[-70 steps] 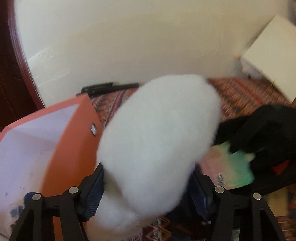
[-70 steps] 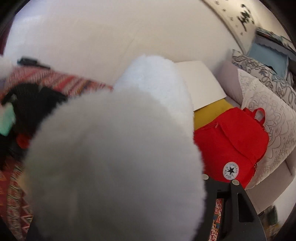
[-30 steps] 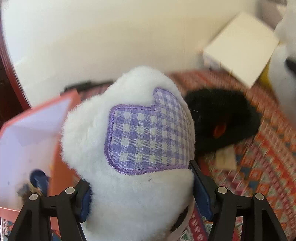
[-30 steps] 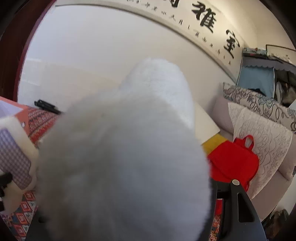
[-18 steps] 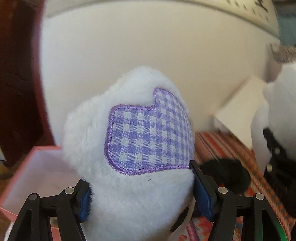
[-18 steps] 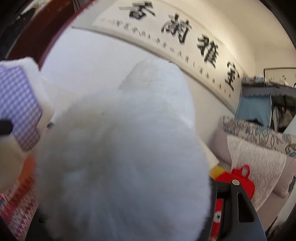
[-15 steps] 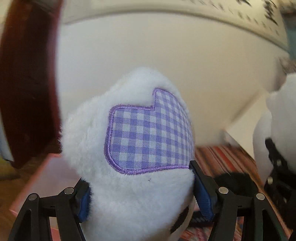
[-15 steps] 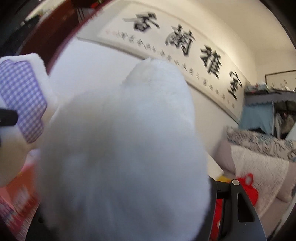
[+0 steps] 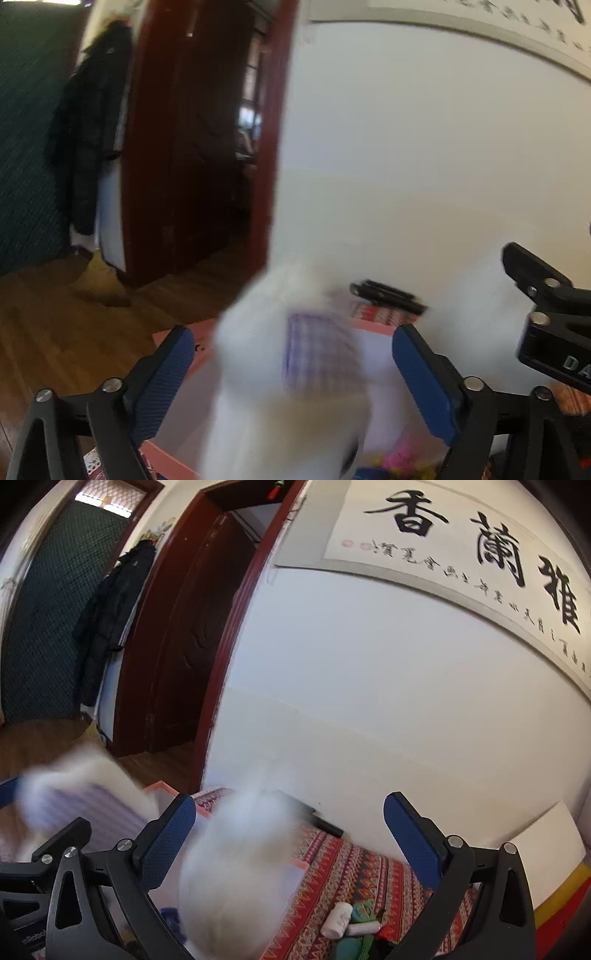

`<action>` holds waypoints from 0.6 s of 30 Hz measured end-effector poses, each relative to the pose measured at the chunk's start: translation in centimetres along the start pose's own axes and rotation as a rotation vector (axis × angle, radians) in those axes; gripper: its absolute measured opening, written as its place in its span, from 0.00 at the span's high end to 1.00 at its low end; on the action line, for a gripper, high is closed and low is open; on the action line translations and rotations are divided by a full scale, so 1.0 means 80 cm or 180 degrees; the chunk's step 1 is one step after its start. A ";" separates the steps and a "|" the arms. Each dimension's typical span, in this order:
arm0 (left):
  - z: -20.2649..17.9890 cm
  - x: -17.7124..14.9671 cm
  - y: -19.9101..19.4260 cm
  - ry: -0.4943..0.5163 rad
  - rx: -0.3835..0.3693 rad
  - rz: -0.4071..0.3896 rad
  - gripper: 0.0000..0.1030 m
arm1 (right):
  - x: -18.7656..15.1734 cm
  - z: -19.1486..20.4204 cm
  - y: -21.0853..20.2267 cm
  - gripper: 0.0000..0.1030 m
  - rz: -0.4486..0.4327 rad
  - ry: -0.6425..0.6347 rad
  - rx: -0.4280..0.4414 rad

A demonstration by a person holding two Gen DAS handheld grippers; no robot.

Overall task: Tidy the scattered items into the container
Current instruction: 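Carry both white plush toys into the pink box and release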

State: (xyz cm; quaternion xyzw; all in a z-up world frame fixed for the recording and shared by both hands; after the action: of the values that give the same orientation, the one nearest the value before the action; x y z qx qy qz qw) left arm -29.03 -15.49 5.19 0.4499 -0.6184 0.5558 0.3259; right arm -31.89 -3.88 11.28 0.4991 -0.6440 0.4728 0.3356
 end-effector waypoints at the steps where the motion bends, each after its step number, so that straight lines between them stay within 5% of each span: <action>1: 0.002 0.006 -0.007 -0.0079 -0.0062 -0.0058 0.00 | 0.005 0.003 -0.011 0.00 -0.0123 -0.0047 0.0013; 6: -0.032 0.001 -0.021 0.0071 -0.0275 -0.0050 0.00 | -0.009 -0.015 -0.072 0.00 -0.0395 -0.0198 -0.0176; 10: -0.117 -0.025 -0.039 0.0391 -0.0540 0.0108 0.00 | -0.068 -0.077 -0.124 0.00 -0.0344 0.0058 -0.0376; 18: -0.361 -0.184 -0.070 0.1368 -0.1284 0.0717 0.00 | -0.276 -0.299 -0.146 0.00 0.0611 0.1247 -0.0705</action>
State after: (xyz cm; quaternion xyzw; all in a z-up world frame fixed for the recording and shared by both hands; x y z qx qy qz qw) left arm -21.09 15.78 -0.98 0.1771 -0.6791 0.5370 0.4682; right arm -15.48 25.27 2.38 0.2946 -0.6590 0.5167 0.4603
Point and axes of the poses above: each gripper's, at about its wrist camera, not at the fingertips, and y roughly the way its jaws point, z to its left, x to its top, the point moved 10 cm from there along y, roughly the way its jaws point, and after that the axes turned 5 degrees about z, right-handed, at the moved point
